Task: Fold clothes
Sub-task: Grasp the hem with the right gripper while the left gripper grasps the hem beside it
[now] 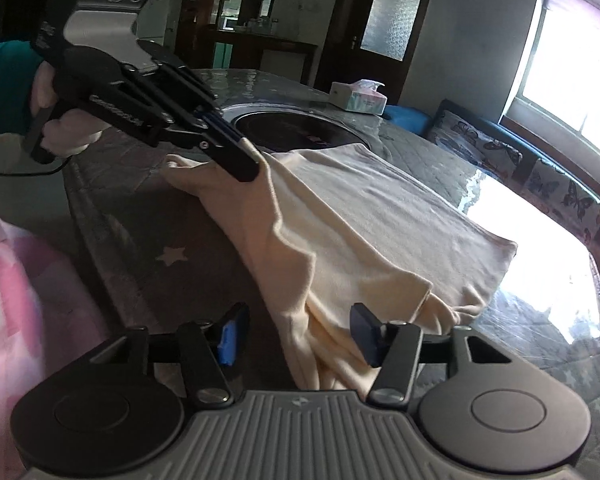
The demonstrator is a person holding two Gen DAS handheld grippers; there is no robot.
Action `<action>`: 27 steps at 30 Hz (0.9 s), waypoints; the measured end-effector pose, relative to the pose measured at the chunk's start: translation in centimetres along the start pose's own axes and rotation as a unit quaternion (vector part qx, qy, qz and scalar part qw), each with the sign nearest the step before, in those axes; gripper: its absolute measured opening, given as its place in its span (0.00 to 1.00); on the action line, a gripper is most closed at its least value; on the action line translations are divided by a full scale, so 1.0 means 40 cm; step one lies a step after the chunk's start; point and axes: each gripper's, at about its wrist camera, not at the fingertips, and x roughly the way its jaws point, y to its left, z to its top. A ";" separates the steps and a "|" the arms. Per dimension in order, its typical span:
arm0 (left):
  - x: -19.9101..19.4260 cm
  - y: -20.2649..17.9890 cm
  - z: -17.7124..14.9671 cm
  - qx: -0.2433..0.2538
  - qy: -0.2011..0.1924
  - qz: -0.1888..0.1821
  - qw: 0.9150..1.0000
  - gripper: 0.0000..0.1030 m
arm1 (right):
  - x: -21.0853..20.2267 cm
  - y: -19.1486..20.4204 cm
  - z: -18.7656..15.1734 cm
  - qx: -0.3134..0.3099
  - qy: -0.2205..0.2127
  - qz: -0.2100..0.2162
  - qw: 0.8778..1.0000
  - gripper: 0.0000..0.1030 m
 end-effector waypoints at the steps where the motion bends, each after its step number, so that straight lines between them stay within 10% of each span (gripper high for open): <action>1: -0.001 -0.001 -0.003 0.002 0.003 0.001 1.000 0.10 | 0.007 -0.004 0.001 0.004 0.000 -0.001 1.000 0.46; 8: -0.029 -0.022 -0.040 0.020 0.016 0.025 0.999 0.29 | 0.017 -0.041 0.027 0.047 0.006 0.022 0.999 0.17; 20: -0.029 -0.060 -0.120 0.112 0.032 0.073 0.990 0.48 | -0.001 -0.094 0.073 0.111 -0.004 0.038 0.993 0.14; 27: -0.029 -0.041 -0.125 0.115 0.018 0.076 0.990 0.08 | -0.008 -0.088 0.080 0.108 -0.013 0.025 0.994 0.10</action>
